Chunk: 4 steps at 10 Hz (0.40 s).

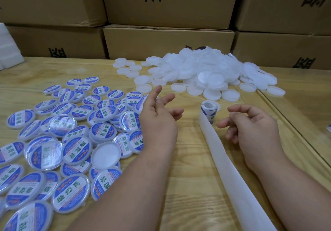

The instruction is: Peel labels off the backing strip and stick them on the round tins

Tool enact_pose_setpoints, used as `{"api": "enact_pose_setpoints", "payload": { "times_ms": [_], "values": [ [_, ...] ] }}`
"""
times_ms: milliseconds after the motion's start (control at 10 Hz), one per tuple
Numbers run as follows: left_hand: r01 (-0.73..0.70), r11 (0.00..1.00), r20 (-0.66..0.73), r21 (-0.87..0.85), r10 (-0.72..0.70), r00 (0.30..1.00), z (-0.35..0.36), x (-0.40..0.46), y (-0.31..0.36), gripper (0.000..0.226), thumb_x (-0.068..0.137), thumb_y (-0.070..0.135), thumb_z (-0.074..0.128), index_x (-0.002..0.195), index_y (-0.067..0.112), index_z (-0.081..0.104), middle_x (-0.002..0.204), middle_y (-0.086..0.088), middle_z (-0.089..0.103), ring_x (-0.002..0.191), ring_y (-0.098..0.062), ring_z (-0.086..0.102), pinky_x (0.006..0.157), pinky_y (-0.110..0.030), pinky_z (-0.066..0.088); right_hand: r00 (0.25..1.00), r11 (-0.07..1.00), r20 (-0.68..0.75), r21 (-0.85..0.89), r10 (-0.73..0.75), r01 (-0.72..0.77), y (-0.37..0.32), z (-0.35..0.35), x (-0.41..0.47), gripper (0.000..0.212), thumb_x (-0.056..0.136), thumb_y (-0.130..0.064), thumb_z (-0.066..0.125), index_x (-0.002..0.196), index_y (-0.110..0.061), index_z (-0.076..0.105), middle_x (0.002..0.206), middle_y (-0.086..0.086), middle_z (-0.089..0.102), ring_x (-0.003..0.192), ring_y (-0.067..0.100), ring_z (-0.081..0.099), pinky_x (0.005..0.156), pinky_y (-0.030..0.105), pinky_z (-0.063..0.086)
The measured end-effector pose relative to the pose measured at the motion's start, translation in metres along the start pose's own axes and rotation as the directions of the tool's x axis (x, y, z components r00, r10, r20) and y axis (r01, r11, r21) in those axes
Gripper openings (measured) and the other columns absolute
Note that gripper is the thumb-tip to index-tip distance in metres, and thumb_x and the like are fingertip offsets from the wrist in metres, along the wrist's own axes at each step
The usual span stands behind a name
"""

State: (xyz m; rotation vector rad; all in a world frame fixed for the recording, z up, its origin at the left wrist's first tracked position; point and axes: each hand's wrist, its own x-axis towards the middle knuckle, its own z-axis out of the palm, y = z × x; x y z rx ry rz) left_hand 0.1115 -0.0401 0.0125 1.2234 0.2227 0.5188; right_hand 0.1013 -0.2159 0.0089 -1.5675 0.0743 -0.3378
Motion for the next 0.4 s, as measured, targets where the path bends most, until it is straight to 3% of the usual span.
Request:
{"api": "enact_pose_setpoints", "payload": {
  "times_ms": [100, 200, 300, 400],
  "values": [
    [-0.001, 1.000, -0.019, -0.015, 0.001, 1.000, -0.0027, -0.0023, 0.0040, 0.047, 0.111, 0.019, 0.032, 0.115, 0.052, 0.065, 0.104, 0.010, 0.076, 0.053, -0.018, 0.068, 0.059, -0.029, 0.061, 1.000, 1.000, 0.004, -0.007, 0.004, -0.004, -0.0001, 0.0000, 0.0005, 0.014, 0.092, -0.008, 0.057, 0.095, -0.017, 0.067, 0.072, 0.011, 0.075, 0.044, 0.014, 0.054, 0.041, 0.018, 0.041],
    [-0.022, 0.997, 0.023, 0.069, 0.021, 1.000, -0.0041, -0.0044, 0.0034, 0.053, 0.108, 0.013, 0.035, 0.104, 0.053, 0.070, 0.095, 0.015, 0.077, 0.043, -0.016, 0.058, 0.050, -0.026, 0.056, 1.000, 1.000, 0.009, -0.002, 0.004, -0.004, -0.0005, -0.0006, -0.0001, 0.015, 0.093, -0.007, 0.056, 0.095, -0.016, 0.067, 0.072, 0.011, 0.075, 0.043, 0.015, 0.053, 0.041, 0.018, 0.040],
    [-0.040, 0.992, 0.097, 0.123, 0.028, 0.995, -0.0031, -0.0079, 0.0024, 0.049, 0.093, 0.002, 0.036, 0.071, 0.032, 0.069, 0.060, 0.009, 0.067, 0.042, -0.011, 0.047, 0.037, -0.020, 0.039, 1.000, 1.000, 0.001, -0.018, -0.010, 0.010, -0.0011, -0.0008, -0.0011, 0.015, 0.090, -0.011, 0.058, 0.089, -0.021, 0.070, 0.060, 0.004, 0.069, 0.042, 0.013, 0.048, 0.040, 0.018, 0.039],
    [-0.056, 0.986, 0.206, 0.156, 0.023, 0.978, -0.0015, -0.0121, -0.0010, 0.035, 0.080, 0.010, 0.038, 0.063, 0.029, 0.062, 0.045, 0.005, 0.040, 0.039, -0.010, 0.032, 0.038, -0.018, 0.027, 1.000, 1.000, -0.002, -0.007, -0.014, 0.014, -0.0023, -0.0012, -0.0026, 0.014, 0.081, -0.027, 0.059, 0.072, -0.020, 0.069, 0.047, -0.006, 0.039, 0.043, 0.013, 0.031, 0.039, 0.023, 0.029]
  ]
}}
